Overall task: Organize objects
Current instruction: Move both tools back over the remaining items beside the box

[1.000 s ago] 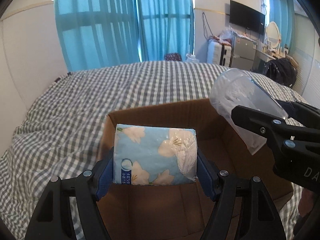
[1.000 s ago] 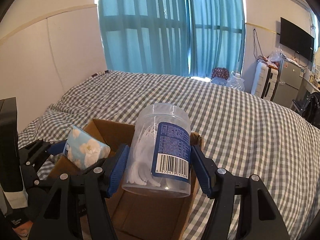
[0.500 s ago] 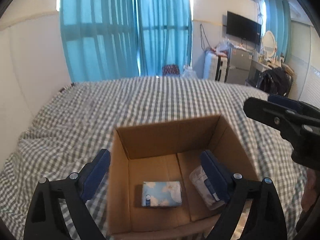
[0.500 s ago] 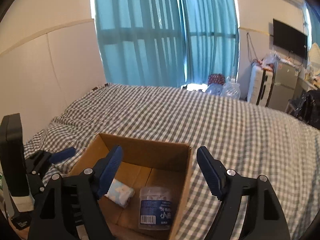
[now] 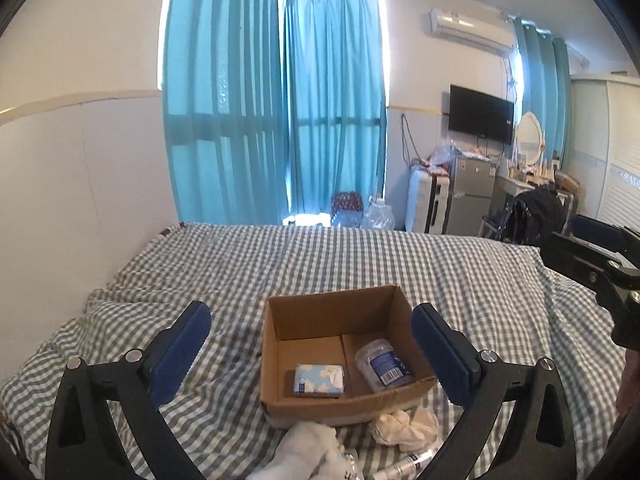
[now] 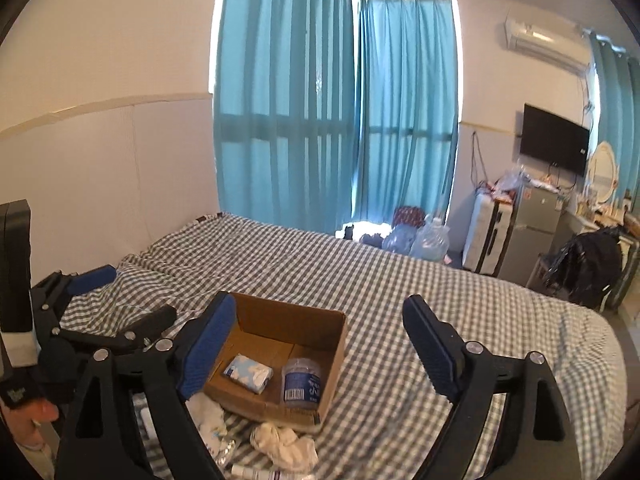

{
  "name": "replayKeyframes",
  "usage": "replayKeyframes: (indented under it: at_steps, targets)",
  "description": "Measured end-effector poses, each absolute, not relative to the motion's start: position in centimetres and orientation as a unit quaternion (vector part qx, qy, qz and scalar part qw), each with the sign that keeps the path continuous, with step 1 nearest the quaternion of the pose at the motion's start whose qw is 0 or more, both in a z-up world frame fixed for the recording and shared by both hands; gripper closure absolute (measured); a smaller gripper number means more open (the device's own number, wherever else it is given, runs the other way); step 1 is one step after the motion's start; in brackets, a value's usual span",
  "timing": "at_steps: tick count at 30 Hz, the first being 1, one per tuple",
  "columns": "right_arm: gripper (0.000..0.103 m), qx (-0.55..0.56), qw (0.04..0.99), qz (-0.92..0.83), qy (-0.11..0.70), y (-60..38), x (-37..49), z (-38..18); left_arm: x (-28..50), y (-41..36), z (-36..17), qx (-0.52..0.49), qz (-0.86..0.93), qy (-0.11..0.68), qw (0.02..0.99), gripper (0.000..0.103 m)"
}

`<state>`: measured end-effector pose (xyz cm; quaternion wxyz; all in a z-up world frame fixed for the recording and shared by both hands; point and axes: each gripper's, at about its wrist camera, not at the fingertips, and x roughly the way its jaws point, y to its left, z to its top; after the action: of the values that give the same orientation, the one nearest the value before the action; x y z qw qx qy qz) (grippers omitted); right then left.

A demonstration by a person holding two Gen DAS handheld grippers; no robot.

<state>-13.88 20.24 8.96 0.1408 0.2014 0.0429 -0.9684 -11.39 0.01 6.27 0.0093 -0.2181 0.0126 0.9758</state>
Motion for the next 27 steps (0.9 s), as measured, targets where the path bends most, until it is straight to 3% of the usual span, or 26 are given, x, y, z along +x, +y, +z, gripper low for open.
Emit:
replayKeyframes:
  at_steps: [13,27]
  targets:
    - [0.005,0.194,0.122,-0.970,0.075,21.1,-6.7,7.2,-5.6,0.1,4.7,-0.191,0.981,0.014,-0.007,0.000]
    - [0.004,0.272,0.108,-0.954,0.068,21.5,-8.9,-2.8,-7.6,-1.3,-6.2,-0.291,0.955,0.014,-0.061,0.000]
